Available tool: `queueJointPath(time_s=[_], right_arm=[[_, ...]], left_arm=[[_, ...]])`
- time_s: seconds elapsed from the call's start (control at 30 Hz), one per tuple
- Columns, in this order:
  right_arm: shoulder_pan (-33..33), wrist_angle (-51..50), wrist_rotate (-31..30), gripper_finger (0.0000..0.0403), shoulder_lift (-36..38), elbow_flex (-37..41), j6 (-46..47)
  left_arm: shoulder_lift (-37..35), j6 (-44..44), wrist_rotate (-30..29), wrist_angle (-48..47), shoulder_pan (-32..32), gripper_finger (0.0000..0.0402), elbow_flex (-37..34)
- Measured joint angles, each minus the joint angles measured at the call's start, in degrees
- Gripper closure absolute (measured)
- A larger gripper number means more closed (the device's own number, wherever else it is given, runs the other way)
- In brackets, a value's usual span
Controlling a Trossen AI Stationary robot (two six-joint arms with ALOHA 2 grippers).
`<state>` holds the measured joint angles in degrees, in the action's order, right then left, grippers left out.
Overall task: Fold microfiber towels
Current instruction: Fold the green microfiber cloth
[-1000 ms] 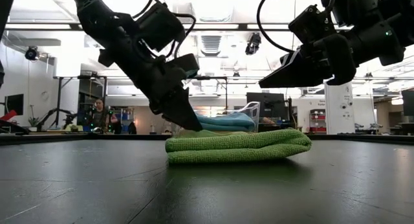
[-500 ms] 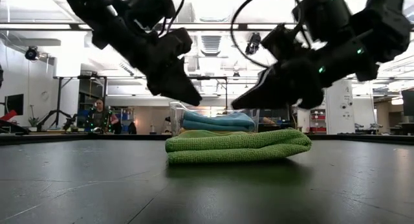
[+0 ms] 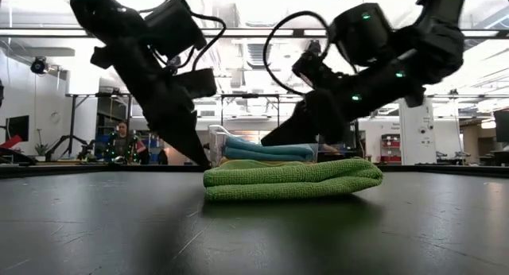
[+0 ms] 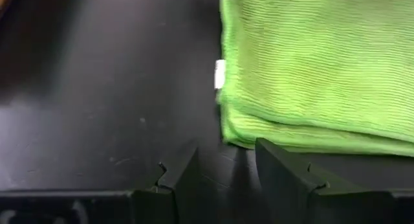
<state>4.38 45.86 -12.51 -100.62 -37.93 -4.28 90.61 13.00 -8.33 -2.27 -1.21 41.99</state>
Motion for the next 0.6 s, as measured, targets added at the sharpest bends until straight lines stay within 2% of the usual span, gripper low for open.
queueJointPath(time_s=[0.13, 0.2, 0.37, 0.6], right_arm=[[-2.38, -4.83, 9.28, 0.0344, -0.30, -3.27, 2.97], [-2.96, -5.72, 11.55, 0.0333, -1.45, -5.09, 4.34], [-3.77, -6.64, 11.54, 0.0291, -4.53, -8.67, 5.03], [-6.27, -13.40, 11.41, 0.0241, -7.49, -13.71, 7.60]], left_arm=[[0.12, 0.15, -1.58, 2.43, 0.04, 0.0265, -1.79], [0.11, 0.15, -1.68, 5.35, 0.06, 0.0265, -2.41], [0.60, 0.13, -2.26, 13.02, 0.04, 0.0265, -4.85], [2.77, 0.15, -2.89, 14.51, 0.04, 0.0265, -5.85]])
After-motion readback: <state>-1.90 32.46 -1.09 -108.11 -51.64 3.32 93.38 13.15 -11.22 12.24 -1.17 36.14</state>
